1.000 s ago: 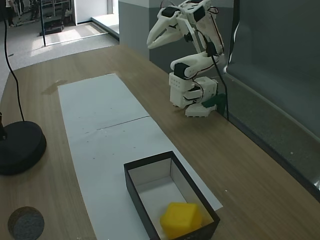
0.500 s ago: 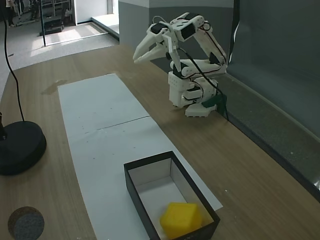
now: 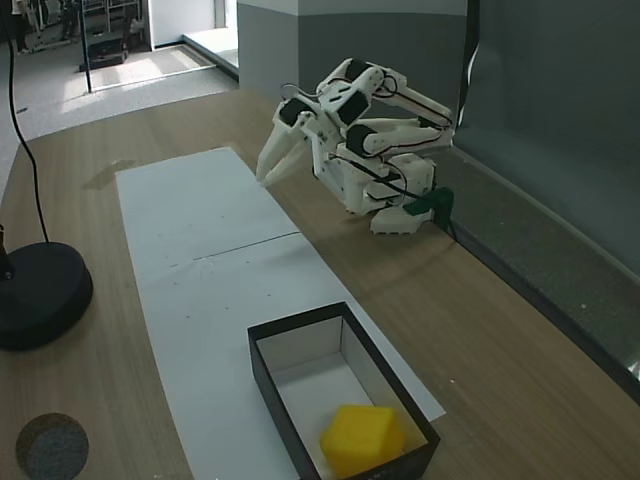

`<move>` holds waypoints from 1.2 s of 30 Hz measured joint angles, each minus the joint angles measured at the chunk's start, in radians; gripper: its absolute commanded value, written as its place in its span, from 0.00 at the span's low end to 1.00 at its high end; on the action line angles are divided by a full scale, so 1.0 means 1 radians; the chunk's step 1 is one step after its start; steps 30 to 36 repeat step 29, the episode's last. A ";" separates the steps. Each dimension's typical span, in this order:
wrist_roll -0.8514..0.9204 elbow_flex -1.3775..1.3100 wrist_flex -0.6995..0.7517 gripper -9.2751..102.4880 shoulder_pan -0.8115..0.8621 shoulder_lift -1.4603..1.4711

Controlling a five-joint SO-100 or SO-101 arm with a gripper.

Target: Grab a yellow square and put it in the box.

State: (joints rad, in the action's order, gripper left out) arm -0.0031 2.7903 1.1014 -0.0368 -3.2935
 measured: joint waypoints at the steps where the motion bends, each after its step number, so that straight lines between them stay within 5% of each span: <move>1: -0.012 0.014 -0.002 0.08 0.000 -0.003; 36: -0.025 0.219 0.110 0.08 -0.008 0.002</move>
